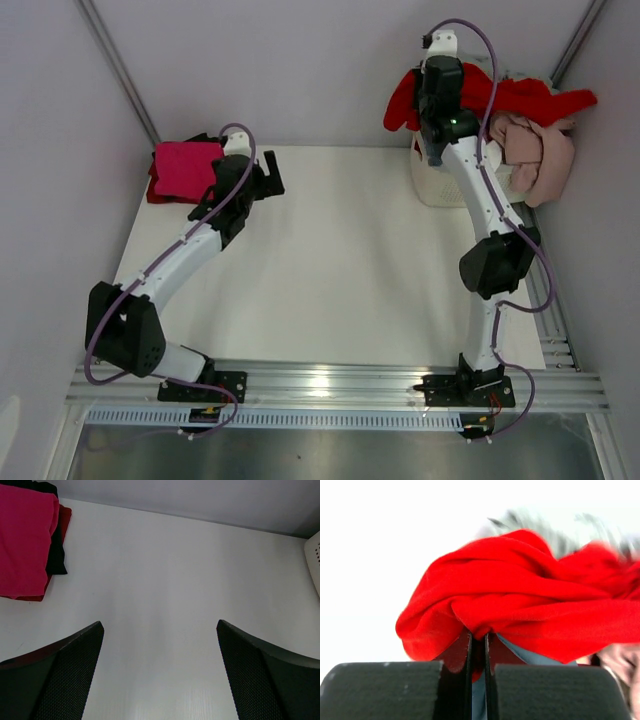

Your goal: Fold and stack the t-shirts

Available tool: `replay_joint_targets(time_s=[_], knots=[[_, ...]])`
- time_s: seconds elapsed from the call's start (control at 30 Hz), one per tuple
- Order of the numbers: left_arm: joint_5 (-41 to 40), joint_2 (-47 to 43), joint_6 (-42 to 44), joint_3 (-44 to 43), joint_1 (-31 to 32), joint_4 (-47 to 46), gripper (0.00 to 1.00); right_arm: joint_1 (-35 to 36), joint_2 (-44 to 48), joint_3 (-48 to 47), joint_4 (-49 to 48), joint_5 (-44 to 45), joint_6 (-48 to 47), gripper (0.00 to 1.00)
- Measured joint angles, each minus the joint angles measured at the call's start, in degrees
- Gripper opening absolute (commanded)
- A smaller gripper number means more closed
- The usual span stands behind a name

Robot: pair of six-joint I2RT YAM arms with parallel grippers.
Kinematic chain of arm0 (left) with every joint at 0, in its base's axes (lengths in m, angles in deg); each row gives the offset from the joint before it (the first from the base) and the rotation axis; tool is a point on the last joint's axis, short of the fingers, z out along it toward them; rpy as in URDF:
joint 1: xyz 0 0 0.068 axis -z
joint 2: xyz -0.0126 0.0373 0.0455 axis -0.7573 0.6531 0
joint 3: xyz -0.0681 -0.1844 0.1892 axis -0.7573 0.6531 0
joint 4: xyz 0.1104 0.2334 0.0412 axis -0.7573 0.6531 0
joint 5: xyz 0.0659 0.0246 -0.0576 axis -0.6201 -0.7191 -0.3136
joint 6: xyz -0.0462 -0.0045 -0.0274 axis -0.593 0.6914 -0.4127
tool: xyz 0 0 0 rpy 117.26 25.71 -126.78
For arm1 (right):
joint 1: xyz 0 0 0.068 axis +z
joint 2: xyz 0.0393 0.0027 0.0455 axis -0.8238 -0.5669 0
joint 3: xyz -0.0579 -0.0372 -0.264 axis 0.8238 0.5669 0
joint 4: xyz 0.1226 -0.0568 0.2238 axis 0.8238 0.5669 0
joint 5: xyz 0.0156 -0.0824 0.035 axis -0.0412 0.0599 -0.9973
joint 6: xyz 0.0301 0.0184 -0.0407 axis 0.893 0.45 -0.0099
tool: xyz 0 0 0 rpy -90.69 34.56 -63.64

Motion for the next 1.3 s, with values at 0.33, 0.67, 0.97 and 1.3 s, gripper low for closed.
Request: replay_joint_targets(time_s=[0.33, 0.67, 0.97, 1.3], knots=[[0.3, 0.5, -0.3, 0.0, 0.4, 0.0, 0.98, 13.5, 12.3, 15.0, -3.9, -2.3, -1.2, 0.4], [0.4, 0.4, -0.2, 0.0, 0.5, 0.0, 0.99, 1.7, 8.7, 22.1, -2.4, -4.5, 7.6, 0.99], [0.5, 0.4, 0.1, 0.0, 0.5, 0.0, 0.99, 4.3, 8.7, 22.3, -2.9, -11.5, 10.7, 0.99], [0.4, 0.4, 0.1, 0.4, 0.5, -0.1, 0.99, 9.4, 8.7, 36.9, -5.4, -20.9, 17.4, 0.98]])
